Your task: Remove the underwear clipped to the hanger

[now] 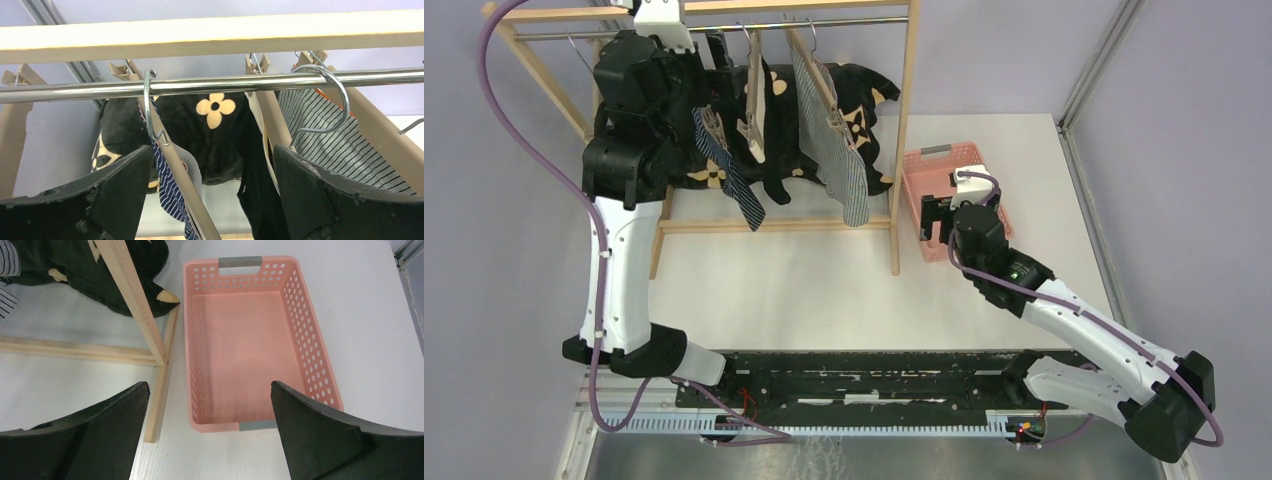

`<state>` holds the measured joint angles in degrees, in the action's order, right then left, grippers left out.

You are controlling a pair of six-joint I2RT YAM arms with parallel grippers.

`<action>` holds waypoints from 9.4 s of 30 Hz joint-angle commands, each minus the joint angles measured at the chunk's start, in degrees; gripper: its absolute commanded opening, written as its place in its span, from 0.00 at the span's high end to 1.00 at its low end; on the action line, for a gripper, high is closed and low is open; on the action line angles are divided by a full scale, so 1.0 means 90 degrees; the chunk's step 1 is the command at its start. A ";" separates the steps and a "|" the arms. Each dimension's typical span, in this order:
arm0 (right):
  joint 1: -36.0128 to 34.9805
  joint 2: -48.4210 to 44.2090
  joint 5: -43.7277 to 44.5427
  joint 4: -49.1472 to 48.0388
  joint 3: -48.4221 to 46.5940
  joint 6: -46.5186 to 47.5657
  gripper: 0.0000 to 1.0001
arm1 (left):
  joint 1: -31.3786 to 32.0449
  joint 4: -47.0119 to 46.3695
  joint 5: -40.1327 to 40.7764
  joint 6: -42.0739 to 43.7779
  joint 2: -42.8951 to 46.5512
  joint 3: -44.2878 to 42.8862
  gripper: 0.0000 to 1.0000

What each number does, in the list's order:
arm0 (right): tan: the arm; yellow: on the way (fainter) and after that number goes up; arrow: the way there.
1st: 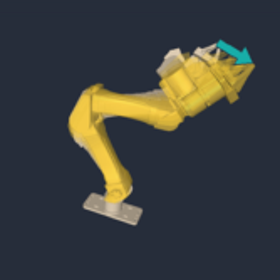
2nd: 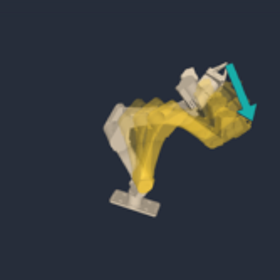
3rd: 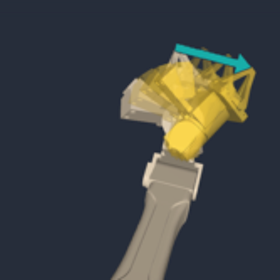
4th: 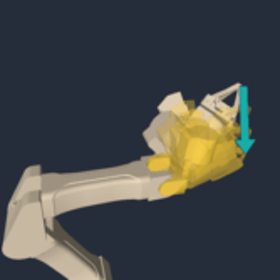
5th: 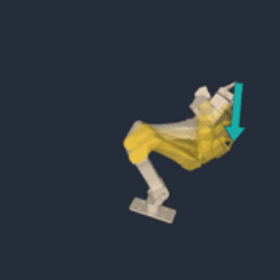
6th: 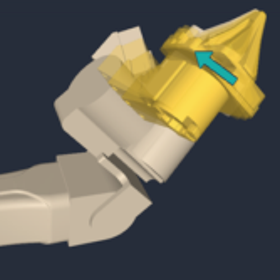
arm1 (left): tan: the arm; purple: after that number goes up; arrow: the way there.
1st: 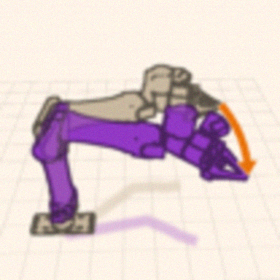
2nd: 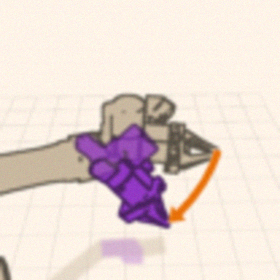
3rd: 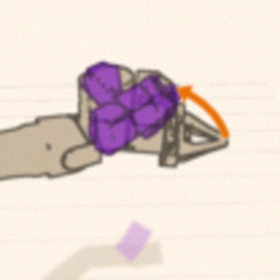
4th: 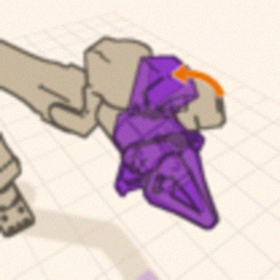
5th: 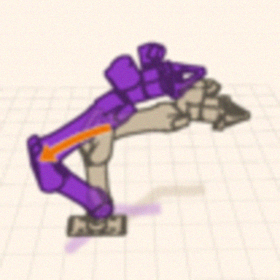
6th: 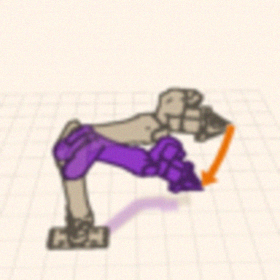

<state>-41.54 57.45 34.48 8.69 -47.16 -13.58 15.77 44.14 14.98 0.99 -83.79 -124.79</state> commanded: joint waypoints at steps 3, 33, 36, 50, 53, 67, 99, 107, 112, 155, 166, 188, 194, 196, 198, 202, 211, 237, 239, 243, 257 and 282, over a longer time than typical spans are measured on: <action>-0.0027 0.0067 0.0035 -0.0146 -0.0341 0.0065 0.00 | -0.0246 -0.0539 -0.0779 -0.0569 0.0465 0.0384 0.13; -0.0074 0.0032 -0.0026 -0.0045 -0.0326 -0.0072 0.00 | -0.0277 -0.0682 0.0296 -0.1045 0.1104 0.1665 0.45; -0.0079 0.0017 0.0006 -0.0036 -0.0310 -0.0058 0.00 | -0.0278 -0.0693 0.0402 -0.1033 0.1100 0.1666 0.46; -0.0084 -0.0036 0.0119 -0.0001 -0.0273 -0.0092 0.00 | -0.0275 -0.0890 0.0446 -0.0999 0.1071 0.1952 0.60; -0.0084 -0.0038 0.0144 0.0004 -0.0271 -0.0096 0.00 | -0.0278 -0.0970 0.0461 -0.1002 0.1067 0.2016 0.80; -0.0082 0.0060 0.0184 0.0025 -0.0333 -0.0111 0.00 | -0.0278 -0.1802 0.0646 -0.0946 0.1384 0.2743 0.97; -0.0087 0.0536 -0.0048 -0.0115 -0.0298 -0.0004 0.00 | -0.0278 -0.5837 0.0256 -0.0474 0.4324 0.7049 0.97; -0.0082 0.0664 -0.0116 -0.0194 -0.0325 0.0005 0.00 | -0.0275 -0.5611 -0.0087 -0.0580 0.4950 0.7873 0.97; -0.0086 0.0806 -0.0248 -0.0204 -0.0390 -0.0013 0.00 | -0.0278 -0.5365 -0.0026 -0.0468 0.4980 0.8141 0.97; -0.0058 0.1394 -0.2900 0.0820 -0.2326 0.0661 0.00 | -0.0268 0.1334 -0.6922 0.0247 0.6175 0.6594 0.97; -0.0034 0.0218 -0.5096 0.1081 -0.2531 0.0658 0.00 | -0.0268 0.0380 -0.7540 0.0001 0.6390 0.7039 0.97; 0.0064 0.0286 -0.7944 0.0393 -0.2576 0.0287 0.02 | -0.0267 -0.0973 -0.7983 -0.0198 0.6496 0.7730 0.97; 0.0140 0.0185 -0.8196 0.0168 -0.2498 0.0175 0.35 | -0.0266 -0.1063 -0.7879 -0.0253 0.6479 0.7785 0.97; 0.0161 0.0162 -0.8313 0.0082 -0.2460 0.0143 0.52 | -0.0268 -0.1065 -0.7860 -0.0253 0.6433 0.7841 0.97; 0.0185 0.0150 -0.8433 -0.0032 -0.2456 0.0030 0.79 | -0.0264 -0.1078 -0.7837 -0.0270 0.6397 0.7905 0.97; 0.0229 0.0130 -0.8561 -0.0207 -0.2432 -0.0103 1.00 | -0.0268 -0.1203 -0.7681 -0.0354 0.6432 0.7958 0.97; 0.0247 0.0074 -0.6625 0.0218 -0.2265 0.0146 0.27 | -0.0264 -0.1717 -0.6536 -0.0876 0.6534 0.8009 0.97; -0.1617 0.1926 -0.3108 0.1882 -0.0104 -0.1108 0.30 | -0.0278 0.0480 -0.0772 -0.1555 0.6453 0.6580 0.97; -0.1770 0.2139 -0.3237 0.1757 -0.0029 -0.1228 0.30 | -0.0277 0.0558 -0.0549 -0.1546 0.6435 0.6495 0.97; -0.2139 0.2607 -0.3245 0.1577 0.0038 -0.1340 0.29 | -0.0277 0.0623 -0.0516 -0.1551 0.6457 0.6441 0.97; -0.2270 0.2533 -0.2779 0.1876 -0.0030 -0.1432 0.99 | -0.0277 0.1031 -0.1359 -0.1594 0.6946 0.6046 0.97; -0.2278 -0.1729 0.1746 0.2451 -0.1418 -0.0528 0.99 | -0.0892 0.0761 -0.1342 -0.0851 0.6725 0.4857 0.97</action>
<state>-61.93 45.28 39.66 35.18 -55.55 -22.00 8.10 56.69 11.18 -9.91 -23.77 -78.28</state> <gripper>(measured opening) 0.023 0.202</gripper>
